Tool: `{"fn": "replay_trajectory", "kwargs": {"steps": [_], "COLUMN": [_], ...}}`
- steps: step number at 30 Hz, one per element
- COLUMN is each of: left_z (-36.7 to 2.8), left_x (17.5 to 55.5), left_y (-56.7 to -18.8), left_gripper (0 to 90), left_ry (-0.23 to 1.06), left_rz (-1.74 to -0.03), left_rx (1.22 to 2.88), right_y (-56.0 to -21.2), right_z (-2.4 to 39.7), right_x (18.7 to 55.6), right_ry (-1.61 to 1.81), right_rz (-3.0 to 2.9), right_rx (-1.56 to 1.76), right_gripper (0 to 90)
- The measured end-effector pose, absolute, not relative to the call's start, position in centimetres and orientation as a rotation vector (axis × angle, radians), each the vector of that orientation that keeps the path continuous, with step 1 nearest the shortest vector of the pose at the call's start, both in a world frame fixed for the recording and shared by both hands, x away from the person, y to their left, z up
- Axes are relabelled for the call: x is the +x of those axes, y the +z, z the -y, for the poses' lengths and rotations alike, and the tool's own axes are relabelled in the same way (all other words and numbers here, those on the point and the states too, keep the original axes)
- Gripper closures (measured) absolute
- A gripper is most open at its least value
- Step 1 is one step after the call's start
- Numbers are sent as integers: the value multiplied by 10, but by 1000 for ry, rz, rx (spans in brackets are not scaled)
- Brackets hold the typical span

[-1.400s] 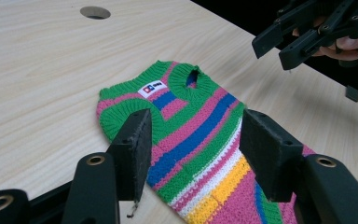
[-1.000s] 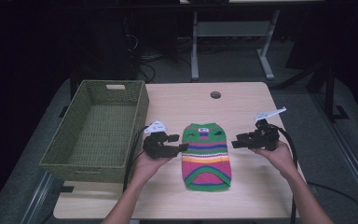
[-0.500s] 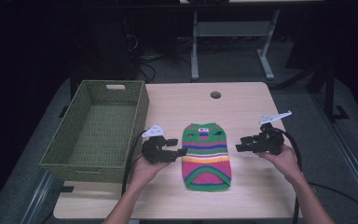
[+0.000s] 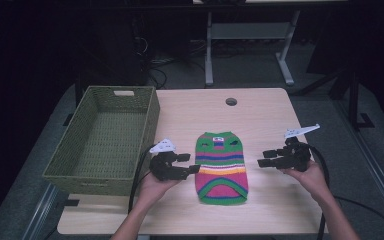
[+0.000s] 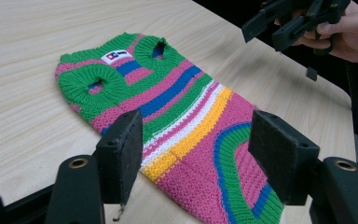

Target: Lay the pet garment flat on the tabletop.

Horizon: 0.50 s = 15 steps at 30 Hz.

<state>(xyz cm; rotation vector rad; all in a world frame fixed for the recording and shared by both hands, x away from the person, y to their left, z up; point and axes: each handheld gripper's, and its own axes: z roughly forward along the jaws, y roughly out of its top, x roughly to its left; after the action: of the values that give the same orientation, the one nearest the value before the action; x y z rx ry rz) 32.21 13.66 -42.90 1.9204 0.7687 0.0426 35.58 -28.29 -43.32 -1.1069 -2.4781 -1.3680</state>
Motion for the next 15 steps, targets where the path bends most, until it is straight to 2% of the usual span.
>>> {"fn": "replay_trajectory", "kwargs": {"steps": [15], "left_z": [-137], "left_x": [309], "left_y": [-432], "left_gripper": [274], "left_ry": [28], "left_rz": [-758], "left_rx": [1953], "right_y": [-441], "right_z": [293], "right_x": [337], "right_ry": [-1367], "right_rz": [2469], "right_rx": [-1114], "right_gripper": [347]}}
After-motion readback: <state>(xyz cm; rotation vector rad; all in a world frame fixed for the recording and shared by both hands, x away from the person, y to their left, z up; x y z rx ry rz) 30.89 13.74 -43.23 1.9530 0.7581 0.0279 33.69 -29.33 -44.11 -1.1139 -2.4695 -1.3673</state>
